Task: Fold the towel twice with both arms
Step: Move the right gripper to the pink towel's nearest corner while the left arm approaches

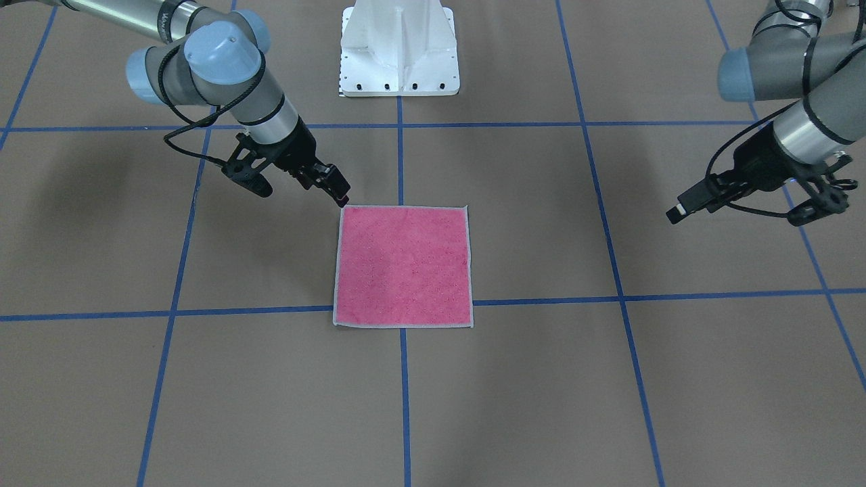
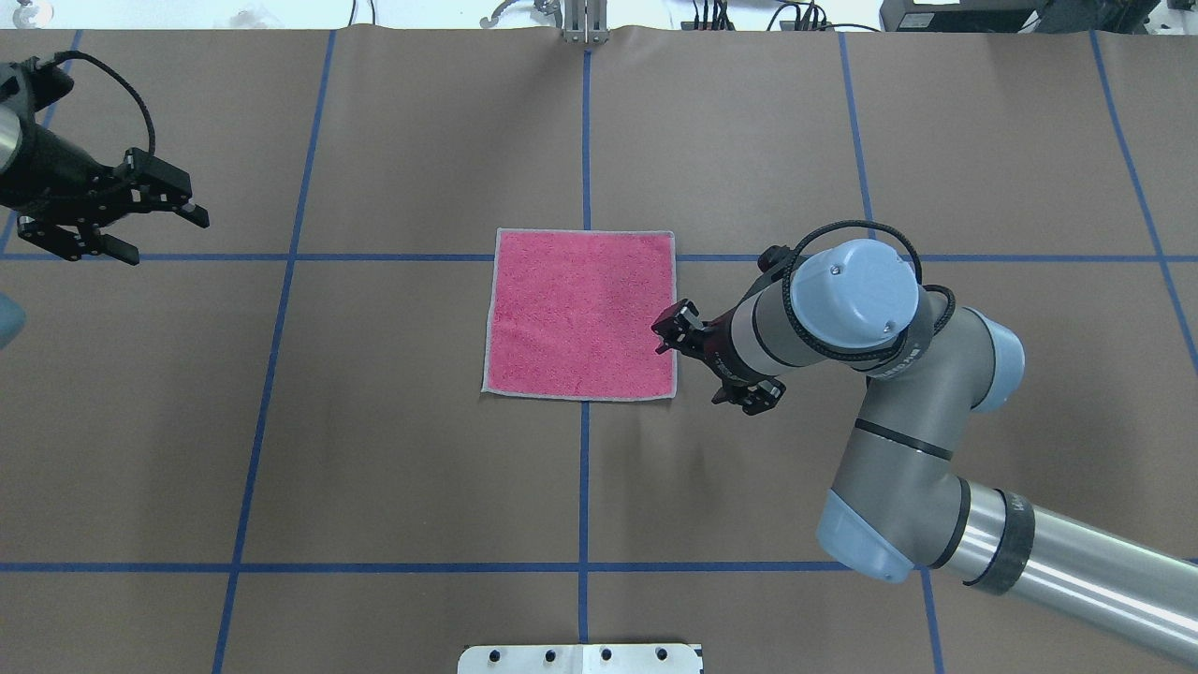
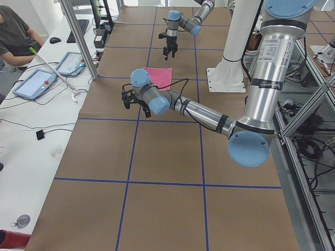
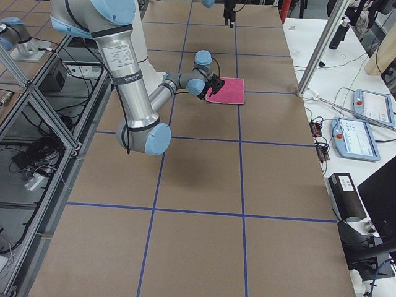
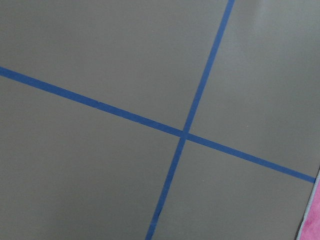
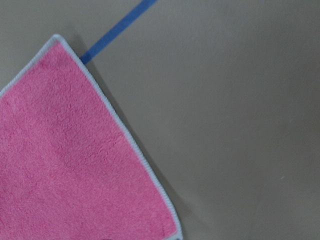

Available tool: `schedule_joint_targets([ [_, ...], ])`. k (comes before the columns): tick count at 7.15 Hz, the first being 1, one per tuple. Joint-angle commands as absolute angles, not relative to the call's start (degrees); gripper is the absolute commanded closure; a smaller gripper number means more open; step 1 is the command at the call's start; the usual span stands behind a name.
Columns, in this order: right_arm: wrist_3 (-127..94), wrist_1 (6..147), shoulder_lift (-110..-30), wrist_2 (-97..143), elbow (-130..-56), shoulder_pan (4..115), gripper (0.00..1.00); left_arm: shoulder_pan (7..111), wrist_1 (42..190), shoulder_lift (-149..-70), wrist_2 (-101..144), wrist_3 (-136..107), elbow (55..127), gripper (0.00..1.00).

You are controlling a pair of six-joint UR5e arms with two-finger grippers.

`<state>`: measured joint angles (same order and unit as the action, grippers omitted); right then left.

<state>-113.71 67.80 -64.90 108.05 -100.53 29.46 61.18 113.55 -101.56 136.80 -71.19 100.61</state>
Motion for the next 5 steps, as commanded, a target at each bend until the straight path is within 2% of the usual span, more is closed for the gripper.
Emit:
schedule_joint_targets([
  [1,-117.94,67.76,-63.64,106.08,-98.54,28.3,0.13,58.8,113.55,-103.01,134.91,-73.56,100.63,0.0],
  [2,-120.82,67.76,-62.5,106.08,-96.96,28.3,0.17,58.45,113.55,-103.09,134.91,-74.0,100.55,0.0],
  [5,-122.08,67.85,-62.75,106.26,-95.54,27.42,0.23,58.36,113.55,-103.62,134.82,-75.14,100.55,0.0],
])
